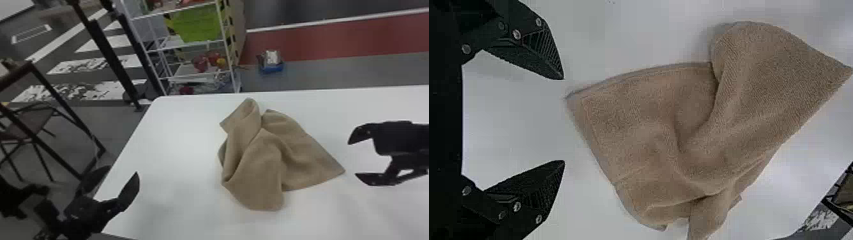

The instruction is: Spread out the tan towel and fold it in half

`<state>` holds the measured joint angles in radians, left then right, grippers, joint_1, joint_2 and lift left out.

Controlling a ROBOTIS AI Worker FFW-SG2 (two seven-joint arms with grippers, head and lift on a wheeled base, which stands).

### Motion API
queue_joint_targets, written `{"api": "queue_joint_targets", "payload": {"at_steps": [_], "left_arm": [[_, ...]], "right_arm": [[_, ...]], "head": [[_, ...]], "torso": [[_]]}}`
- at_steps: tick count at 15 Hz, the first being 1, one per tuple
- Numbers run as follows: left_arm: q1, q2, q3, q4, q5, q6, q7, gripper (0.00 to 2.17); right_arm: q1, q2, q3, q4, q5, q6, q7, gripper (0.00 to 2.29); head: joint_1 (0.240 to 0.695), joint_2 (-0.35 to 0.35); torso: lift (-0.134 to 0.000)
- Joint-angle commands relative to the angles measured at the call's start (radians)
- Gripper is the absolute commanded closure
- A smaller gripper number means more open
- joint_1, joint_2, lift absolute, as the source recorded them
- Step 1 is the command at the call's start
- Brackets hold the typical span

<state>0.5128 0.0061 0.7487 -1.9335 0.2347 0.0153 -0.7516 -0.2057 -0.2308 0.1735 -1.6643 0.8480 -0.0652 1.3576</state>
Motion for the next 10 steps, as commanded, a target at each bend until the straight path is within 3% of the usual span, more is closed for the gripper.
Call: {"api": "queue_joint_targets", "payload": {"at_steps": [1,10], "left_arm": [[0.000,-0.009,0.001,0.002,0.002,-0.001,0.000,0.06],[0.000,-0.009,0.008,0.007,0.003,-0.001,0.000,0.06]], "right_arm": [[-0.015,-0.001,0.027,0.035,0.014,0.000,0.009,0.38],[-0.043,0.005,0.077,0.069,0.048,0.000,0.009,0.52]], "head": [[0.695,0.350],[0.695,0.350]], "torso": [[-0.134],[-0.134]]}}
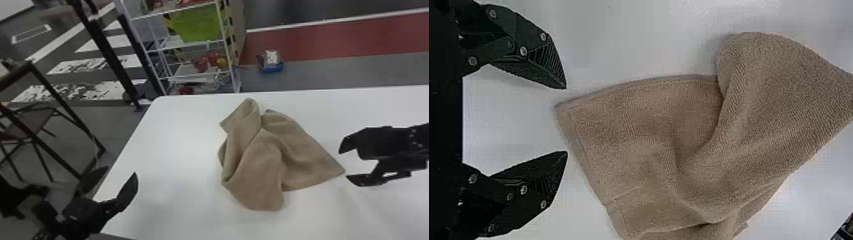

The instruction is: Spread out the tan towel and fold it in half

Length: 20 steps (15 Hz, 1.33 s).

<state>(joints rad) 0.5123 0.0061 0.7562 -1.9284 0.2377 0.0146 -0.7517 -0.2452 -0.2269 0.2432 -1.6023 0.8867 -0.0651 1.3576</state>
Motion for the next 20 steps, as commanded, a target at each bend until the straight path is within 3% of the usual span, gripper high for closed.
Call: {"api": "queue_joint_targets", "payload": {"at_steps": [1,11,14,16,17,18,20], "left_arm": [[-0.001,-0.009,0.000,0.002,0.000,0.000,0.000,0.06],[0.000,-0.009,0.009,0.008,0.008,0.000,0.000,0.06],[0.000,-0.009,0.012,0.014,0.012,0.000,0.000,0.06],[-0.001,-0.009,0.012,0.014,0.012,0.000,0.000,0.06],[-0.001,-0.009,0.012,0.014,0.012,0.000,0.000,0.06],[-0.001,-0.009,0.012,0.014,0.012,0.000,0.000,0.06],[-0.001,-0.009,0.011,0.014,0.012,0.000,0.000,0.06]], "right_arm": [[-0.011,0.000,0.018,0.015,0.020,0.000,0.009,0.59],[-0.043,0.011,0.080,0.087,0.075,0.000,0.009,0.59],[-0.049,0.014,0.082,0.091,0.060,0.000,0.009,0.62],[-0.054,0.014,0.080,0.091,0.049,0.003,0.009,0.97],[-0.054,0.014,0.077,0.091,0.046,0.003,0.009,0.97],[-0.057,0.014,0.077,0.091,0.048,0.003,0.009,1.21],[-0.066,0.014,0.071,0.104,0.034,0.003,0.009,1.31]], "head": [[0.695,0.350],[0.695,0.350],[0.695,0.350],[0.695,0.350],[0.695,0.350],[0.695,0.350],[0.695,0.350]], "torso": [[-0.134],[-0.134],[-0.134],[-0.134],[-0.134],[-0.134],[-0.134]]}}
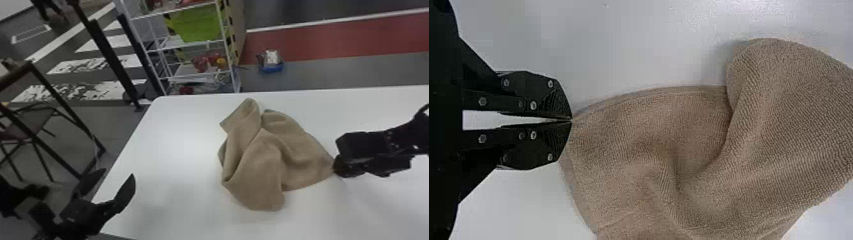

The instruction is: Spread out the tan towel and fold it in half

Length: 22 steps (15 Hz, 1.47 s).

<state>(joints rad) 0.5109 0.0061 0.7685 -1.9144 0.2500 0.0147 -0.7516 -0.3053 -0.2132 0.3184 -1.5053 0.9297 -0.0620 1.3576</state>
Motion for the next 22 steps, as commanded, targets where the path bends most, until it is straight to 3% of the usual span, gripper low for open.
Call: {"api": "queue_joint_targets", "payload": {"at_steps": [1,4,6,9,10,11,14,16,17,19,20,21,22], "left_arm": [[0.000,-0.009,0.000,0.000,0.000,0.000,0.000,0.06],[-0.002,-0.009,0.002,0.003,0.000,0.000,0.000,0.06],[-0.006,-0.009,0.002,0.005,0.000,0.000,0.000,0.06],[-0.006,-0.009,0.002,0.005,-0.002,0.000,0.000,0.06],[-0.009,-0.009,0.002,0.008,-0.002,0.000,0.000,0.06],[-0.011,-0.009,0.002,0.011,-0.002,0.000,0.000,0.06],[-0.012,-0.009,0.000,0.012,-0.002,0.000,0.000,0.06],[-0.012,-0.009,0.000,0.012,-0.003,0.000,0.000,0.06],[-0.012,-0.009,-0.001,0.012,-0.003,0.000,0.000,0.06],[-0.012,-0.009,-0.003,0.014,-0.003,0.000,-0.002,0.06],[-0.012,-0.009,-0.003,0.015,-0.003,0.000,-0.003,0.06],[-0.014,-0.009,-0.001,0.020,-0.003,0.000,-0.005,0.06],[-0.014,-0.009,0.000,0.021,-0.002,-0.003,-0.005,0.06]], "right_arm": [[-0.009,0.000,-0.007,0.007,-0.019,0.000,0.009,1.45],[-0.009,-0.009,-0.097,-0.042,-0.138,0.000,0.009,1.51],[-0.003,-0.022,-0.193,-0.142,-0.264,0.080,0.009,1.51],[0.040,-0.058,-0.332,-0.296,-0.365,0.141,0.009,1.51],[0.045,-0.072,-0.358,-0.303,-0.376,0.141,0.009,1.51],[0.074,-0.103,-0.343,-0.302,-0.335,0.141,0.009,1.51],[0.167,-0.117,-0.288,-0.262,-0.190,0.006,0.009,1.51],[0.152,-0.115,-0.361,-0.274,-0.304,0.040,0.009,1.51],[0.130,-0.117,-0.426,-0.334,-0.397,0.107,0.009,1.51],[0.121,-0.120,-0.535,-0.443,-0.479,0.156,0.009,1.51],[0.129,-0.124,-0.578,-0.454,-0.497,0.153,0.009,1.51],[0.164,-0.155,-0.585,-0.449,-0.485,0.132,0.009,1.51],[0.219,-0.176,-0.559,-0.441,-0.437,0.092,0.009,1.51]], "head": [[0.695,0.350],[0.695,0.350],[0.695,0.350],[0.695,0.350],[0.695,0.350],[0.695,0.350],[0.695,0.350],[0.695,0.350],[0.695,0.350],[0.695,0.340],[0.695,0.324],[0.695,0.309],[0.695,0.296]], "torso": [[-0.134],[-0.134],[-0.134],[-0.134],[-0.134],[-0.134],[-0.134],[-0.134],[-0.134],[-0.134],[-0.134],[-0.134],[-0.134]]}}
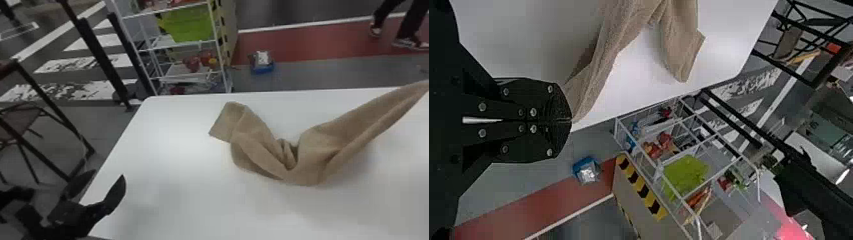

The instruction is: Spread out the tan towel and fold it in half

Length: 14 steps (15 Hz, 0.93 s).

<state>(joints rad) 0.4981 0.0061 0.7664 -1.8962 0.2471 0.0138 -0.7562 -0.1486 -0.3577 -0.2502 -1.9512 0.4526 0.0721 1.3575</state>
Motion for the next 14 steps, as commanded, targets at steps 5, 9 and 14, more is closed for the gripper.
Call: {"api": "queue_joint_targets", "payload": {"at_steps": [5,9,14], "left_arm": [[-0.003,-0.009,-0.010,-0.003,-0.003,-0.002,-0.025,0.06],[-0.003,-0.009,-0.021,-0.015,-0.005,-0.002,-0.098,0.06],[0.023,-0.009,-0.118,-0.107,-0.006,0.127,-0.236,0.06]], "right_arm": [[0.132,-0.012,0.040,0.089,0.077,-0.189,0.009,1.51],[0.035,0.043,0.020,-0.015,-0.134,0.053,0.009,1.51],[-0.088,0.151,0.063,-0.141,-0.244,0.271,0.009,1.51]], "head": [[0.695,0.284],[0.695,0.277],[0.695,0.276]], "torso": [[-0.134],[-0.134],[-0.134]]}}
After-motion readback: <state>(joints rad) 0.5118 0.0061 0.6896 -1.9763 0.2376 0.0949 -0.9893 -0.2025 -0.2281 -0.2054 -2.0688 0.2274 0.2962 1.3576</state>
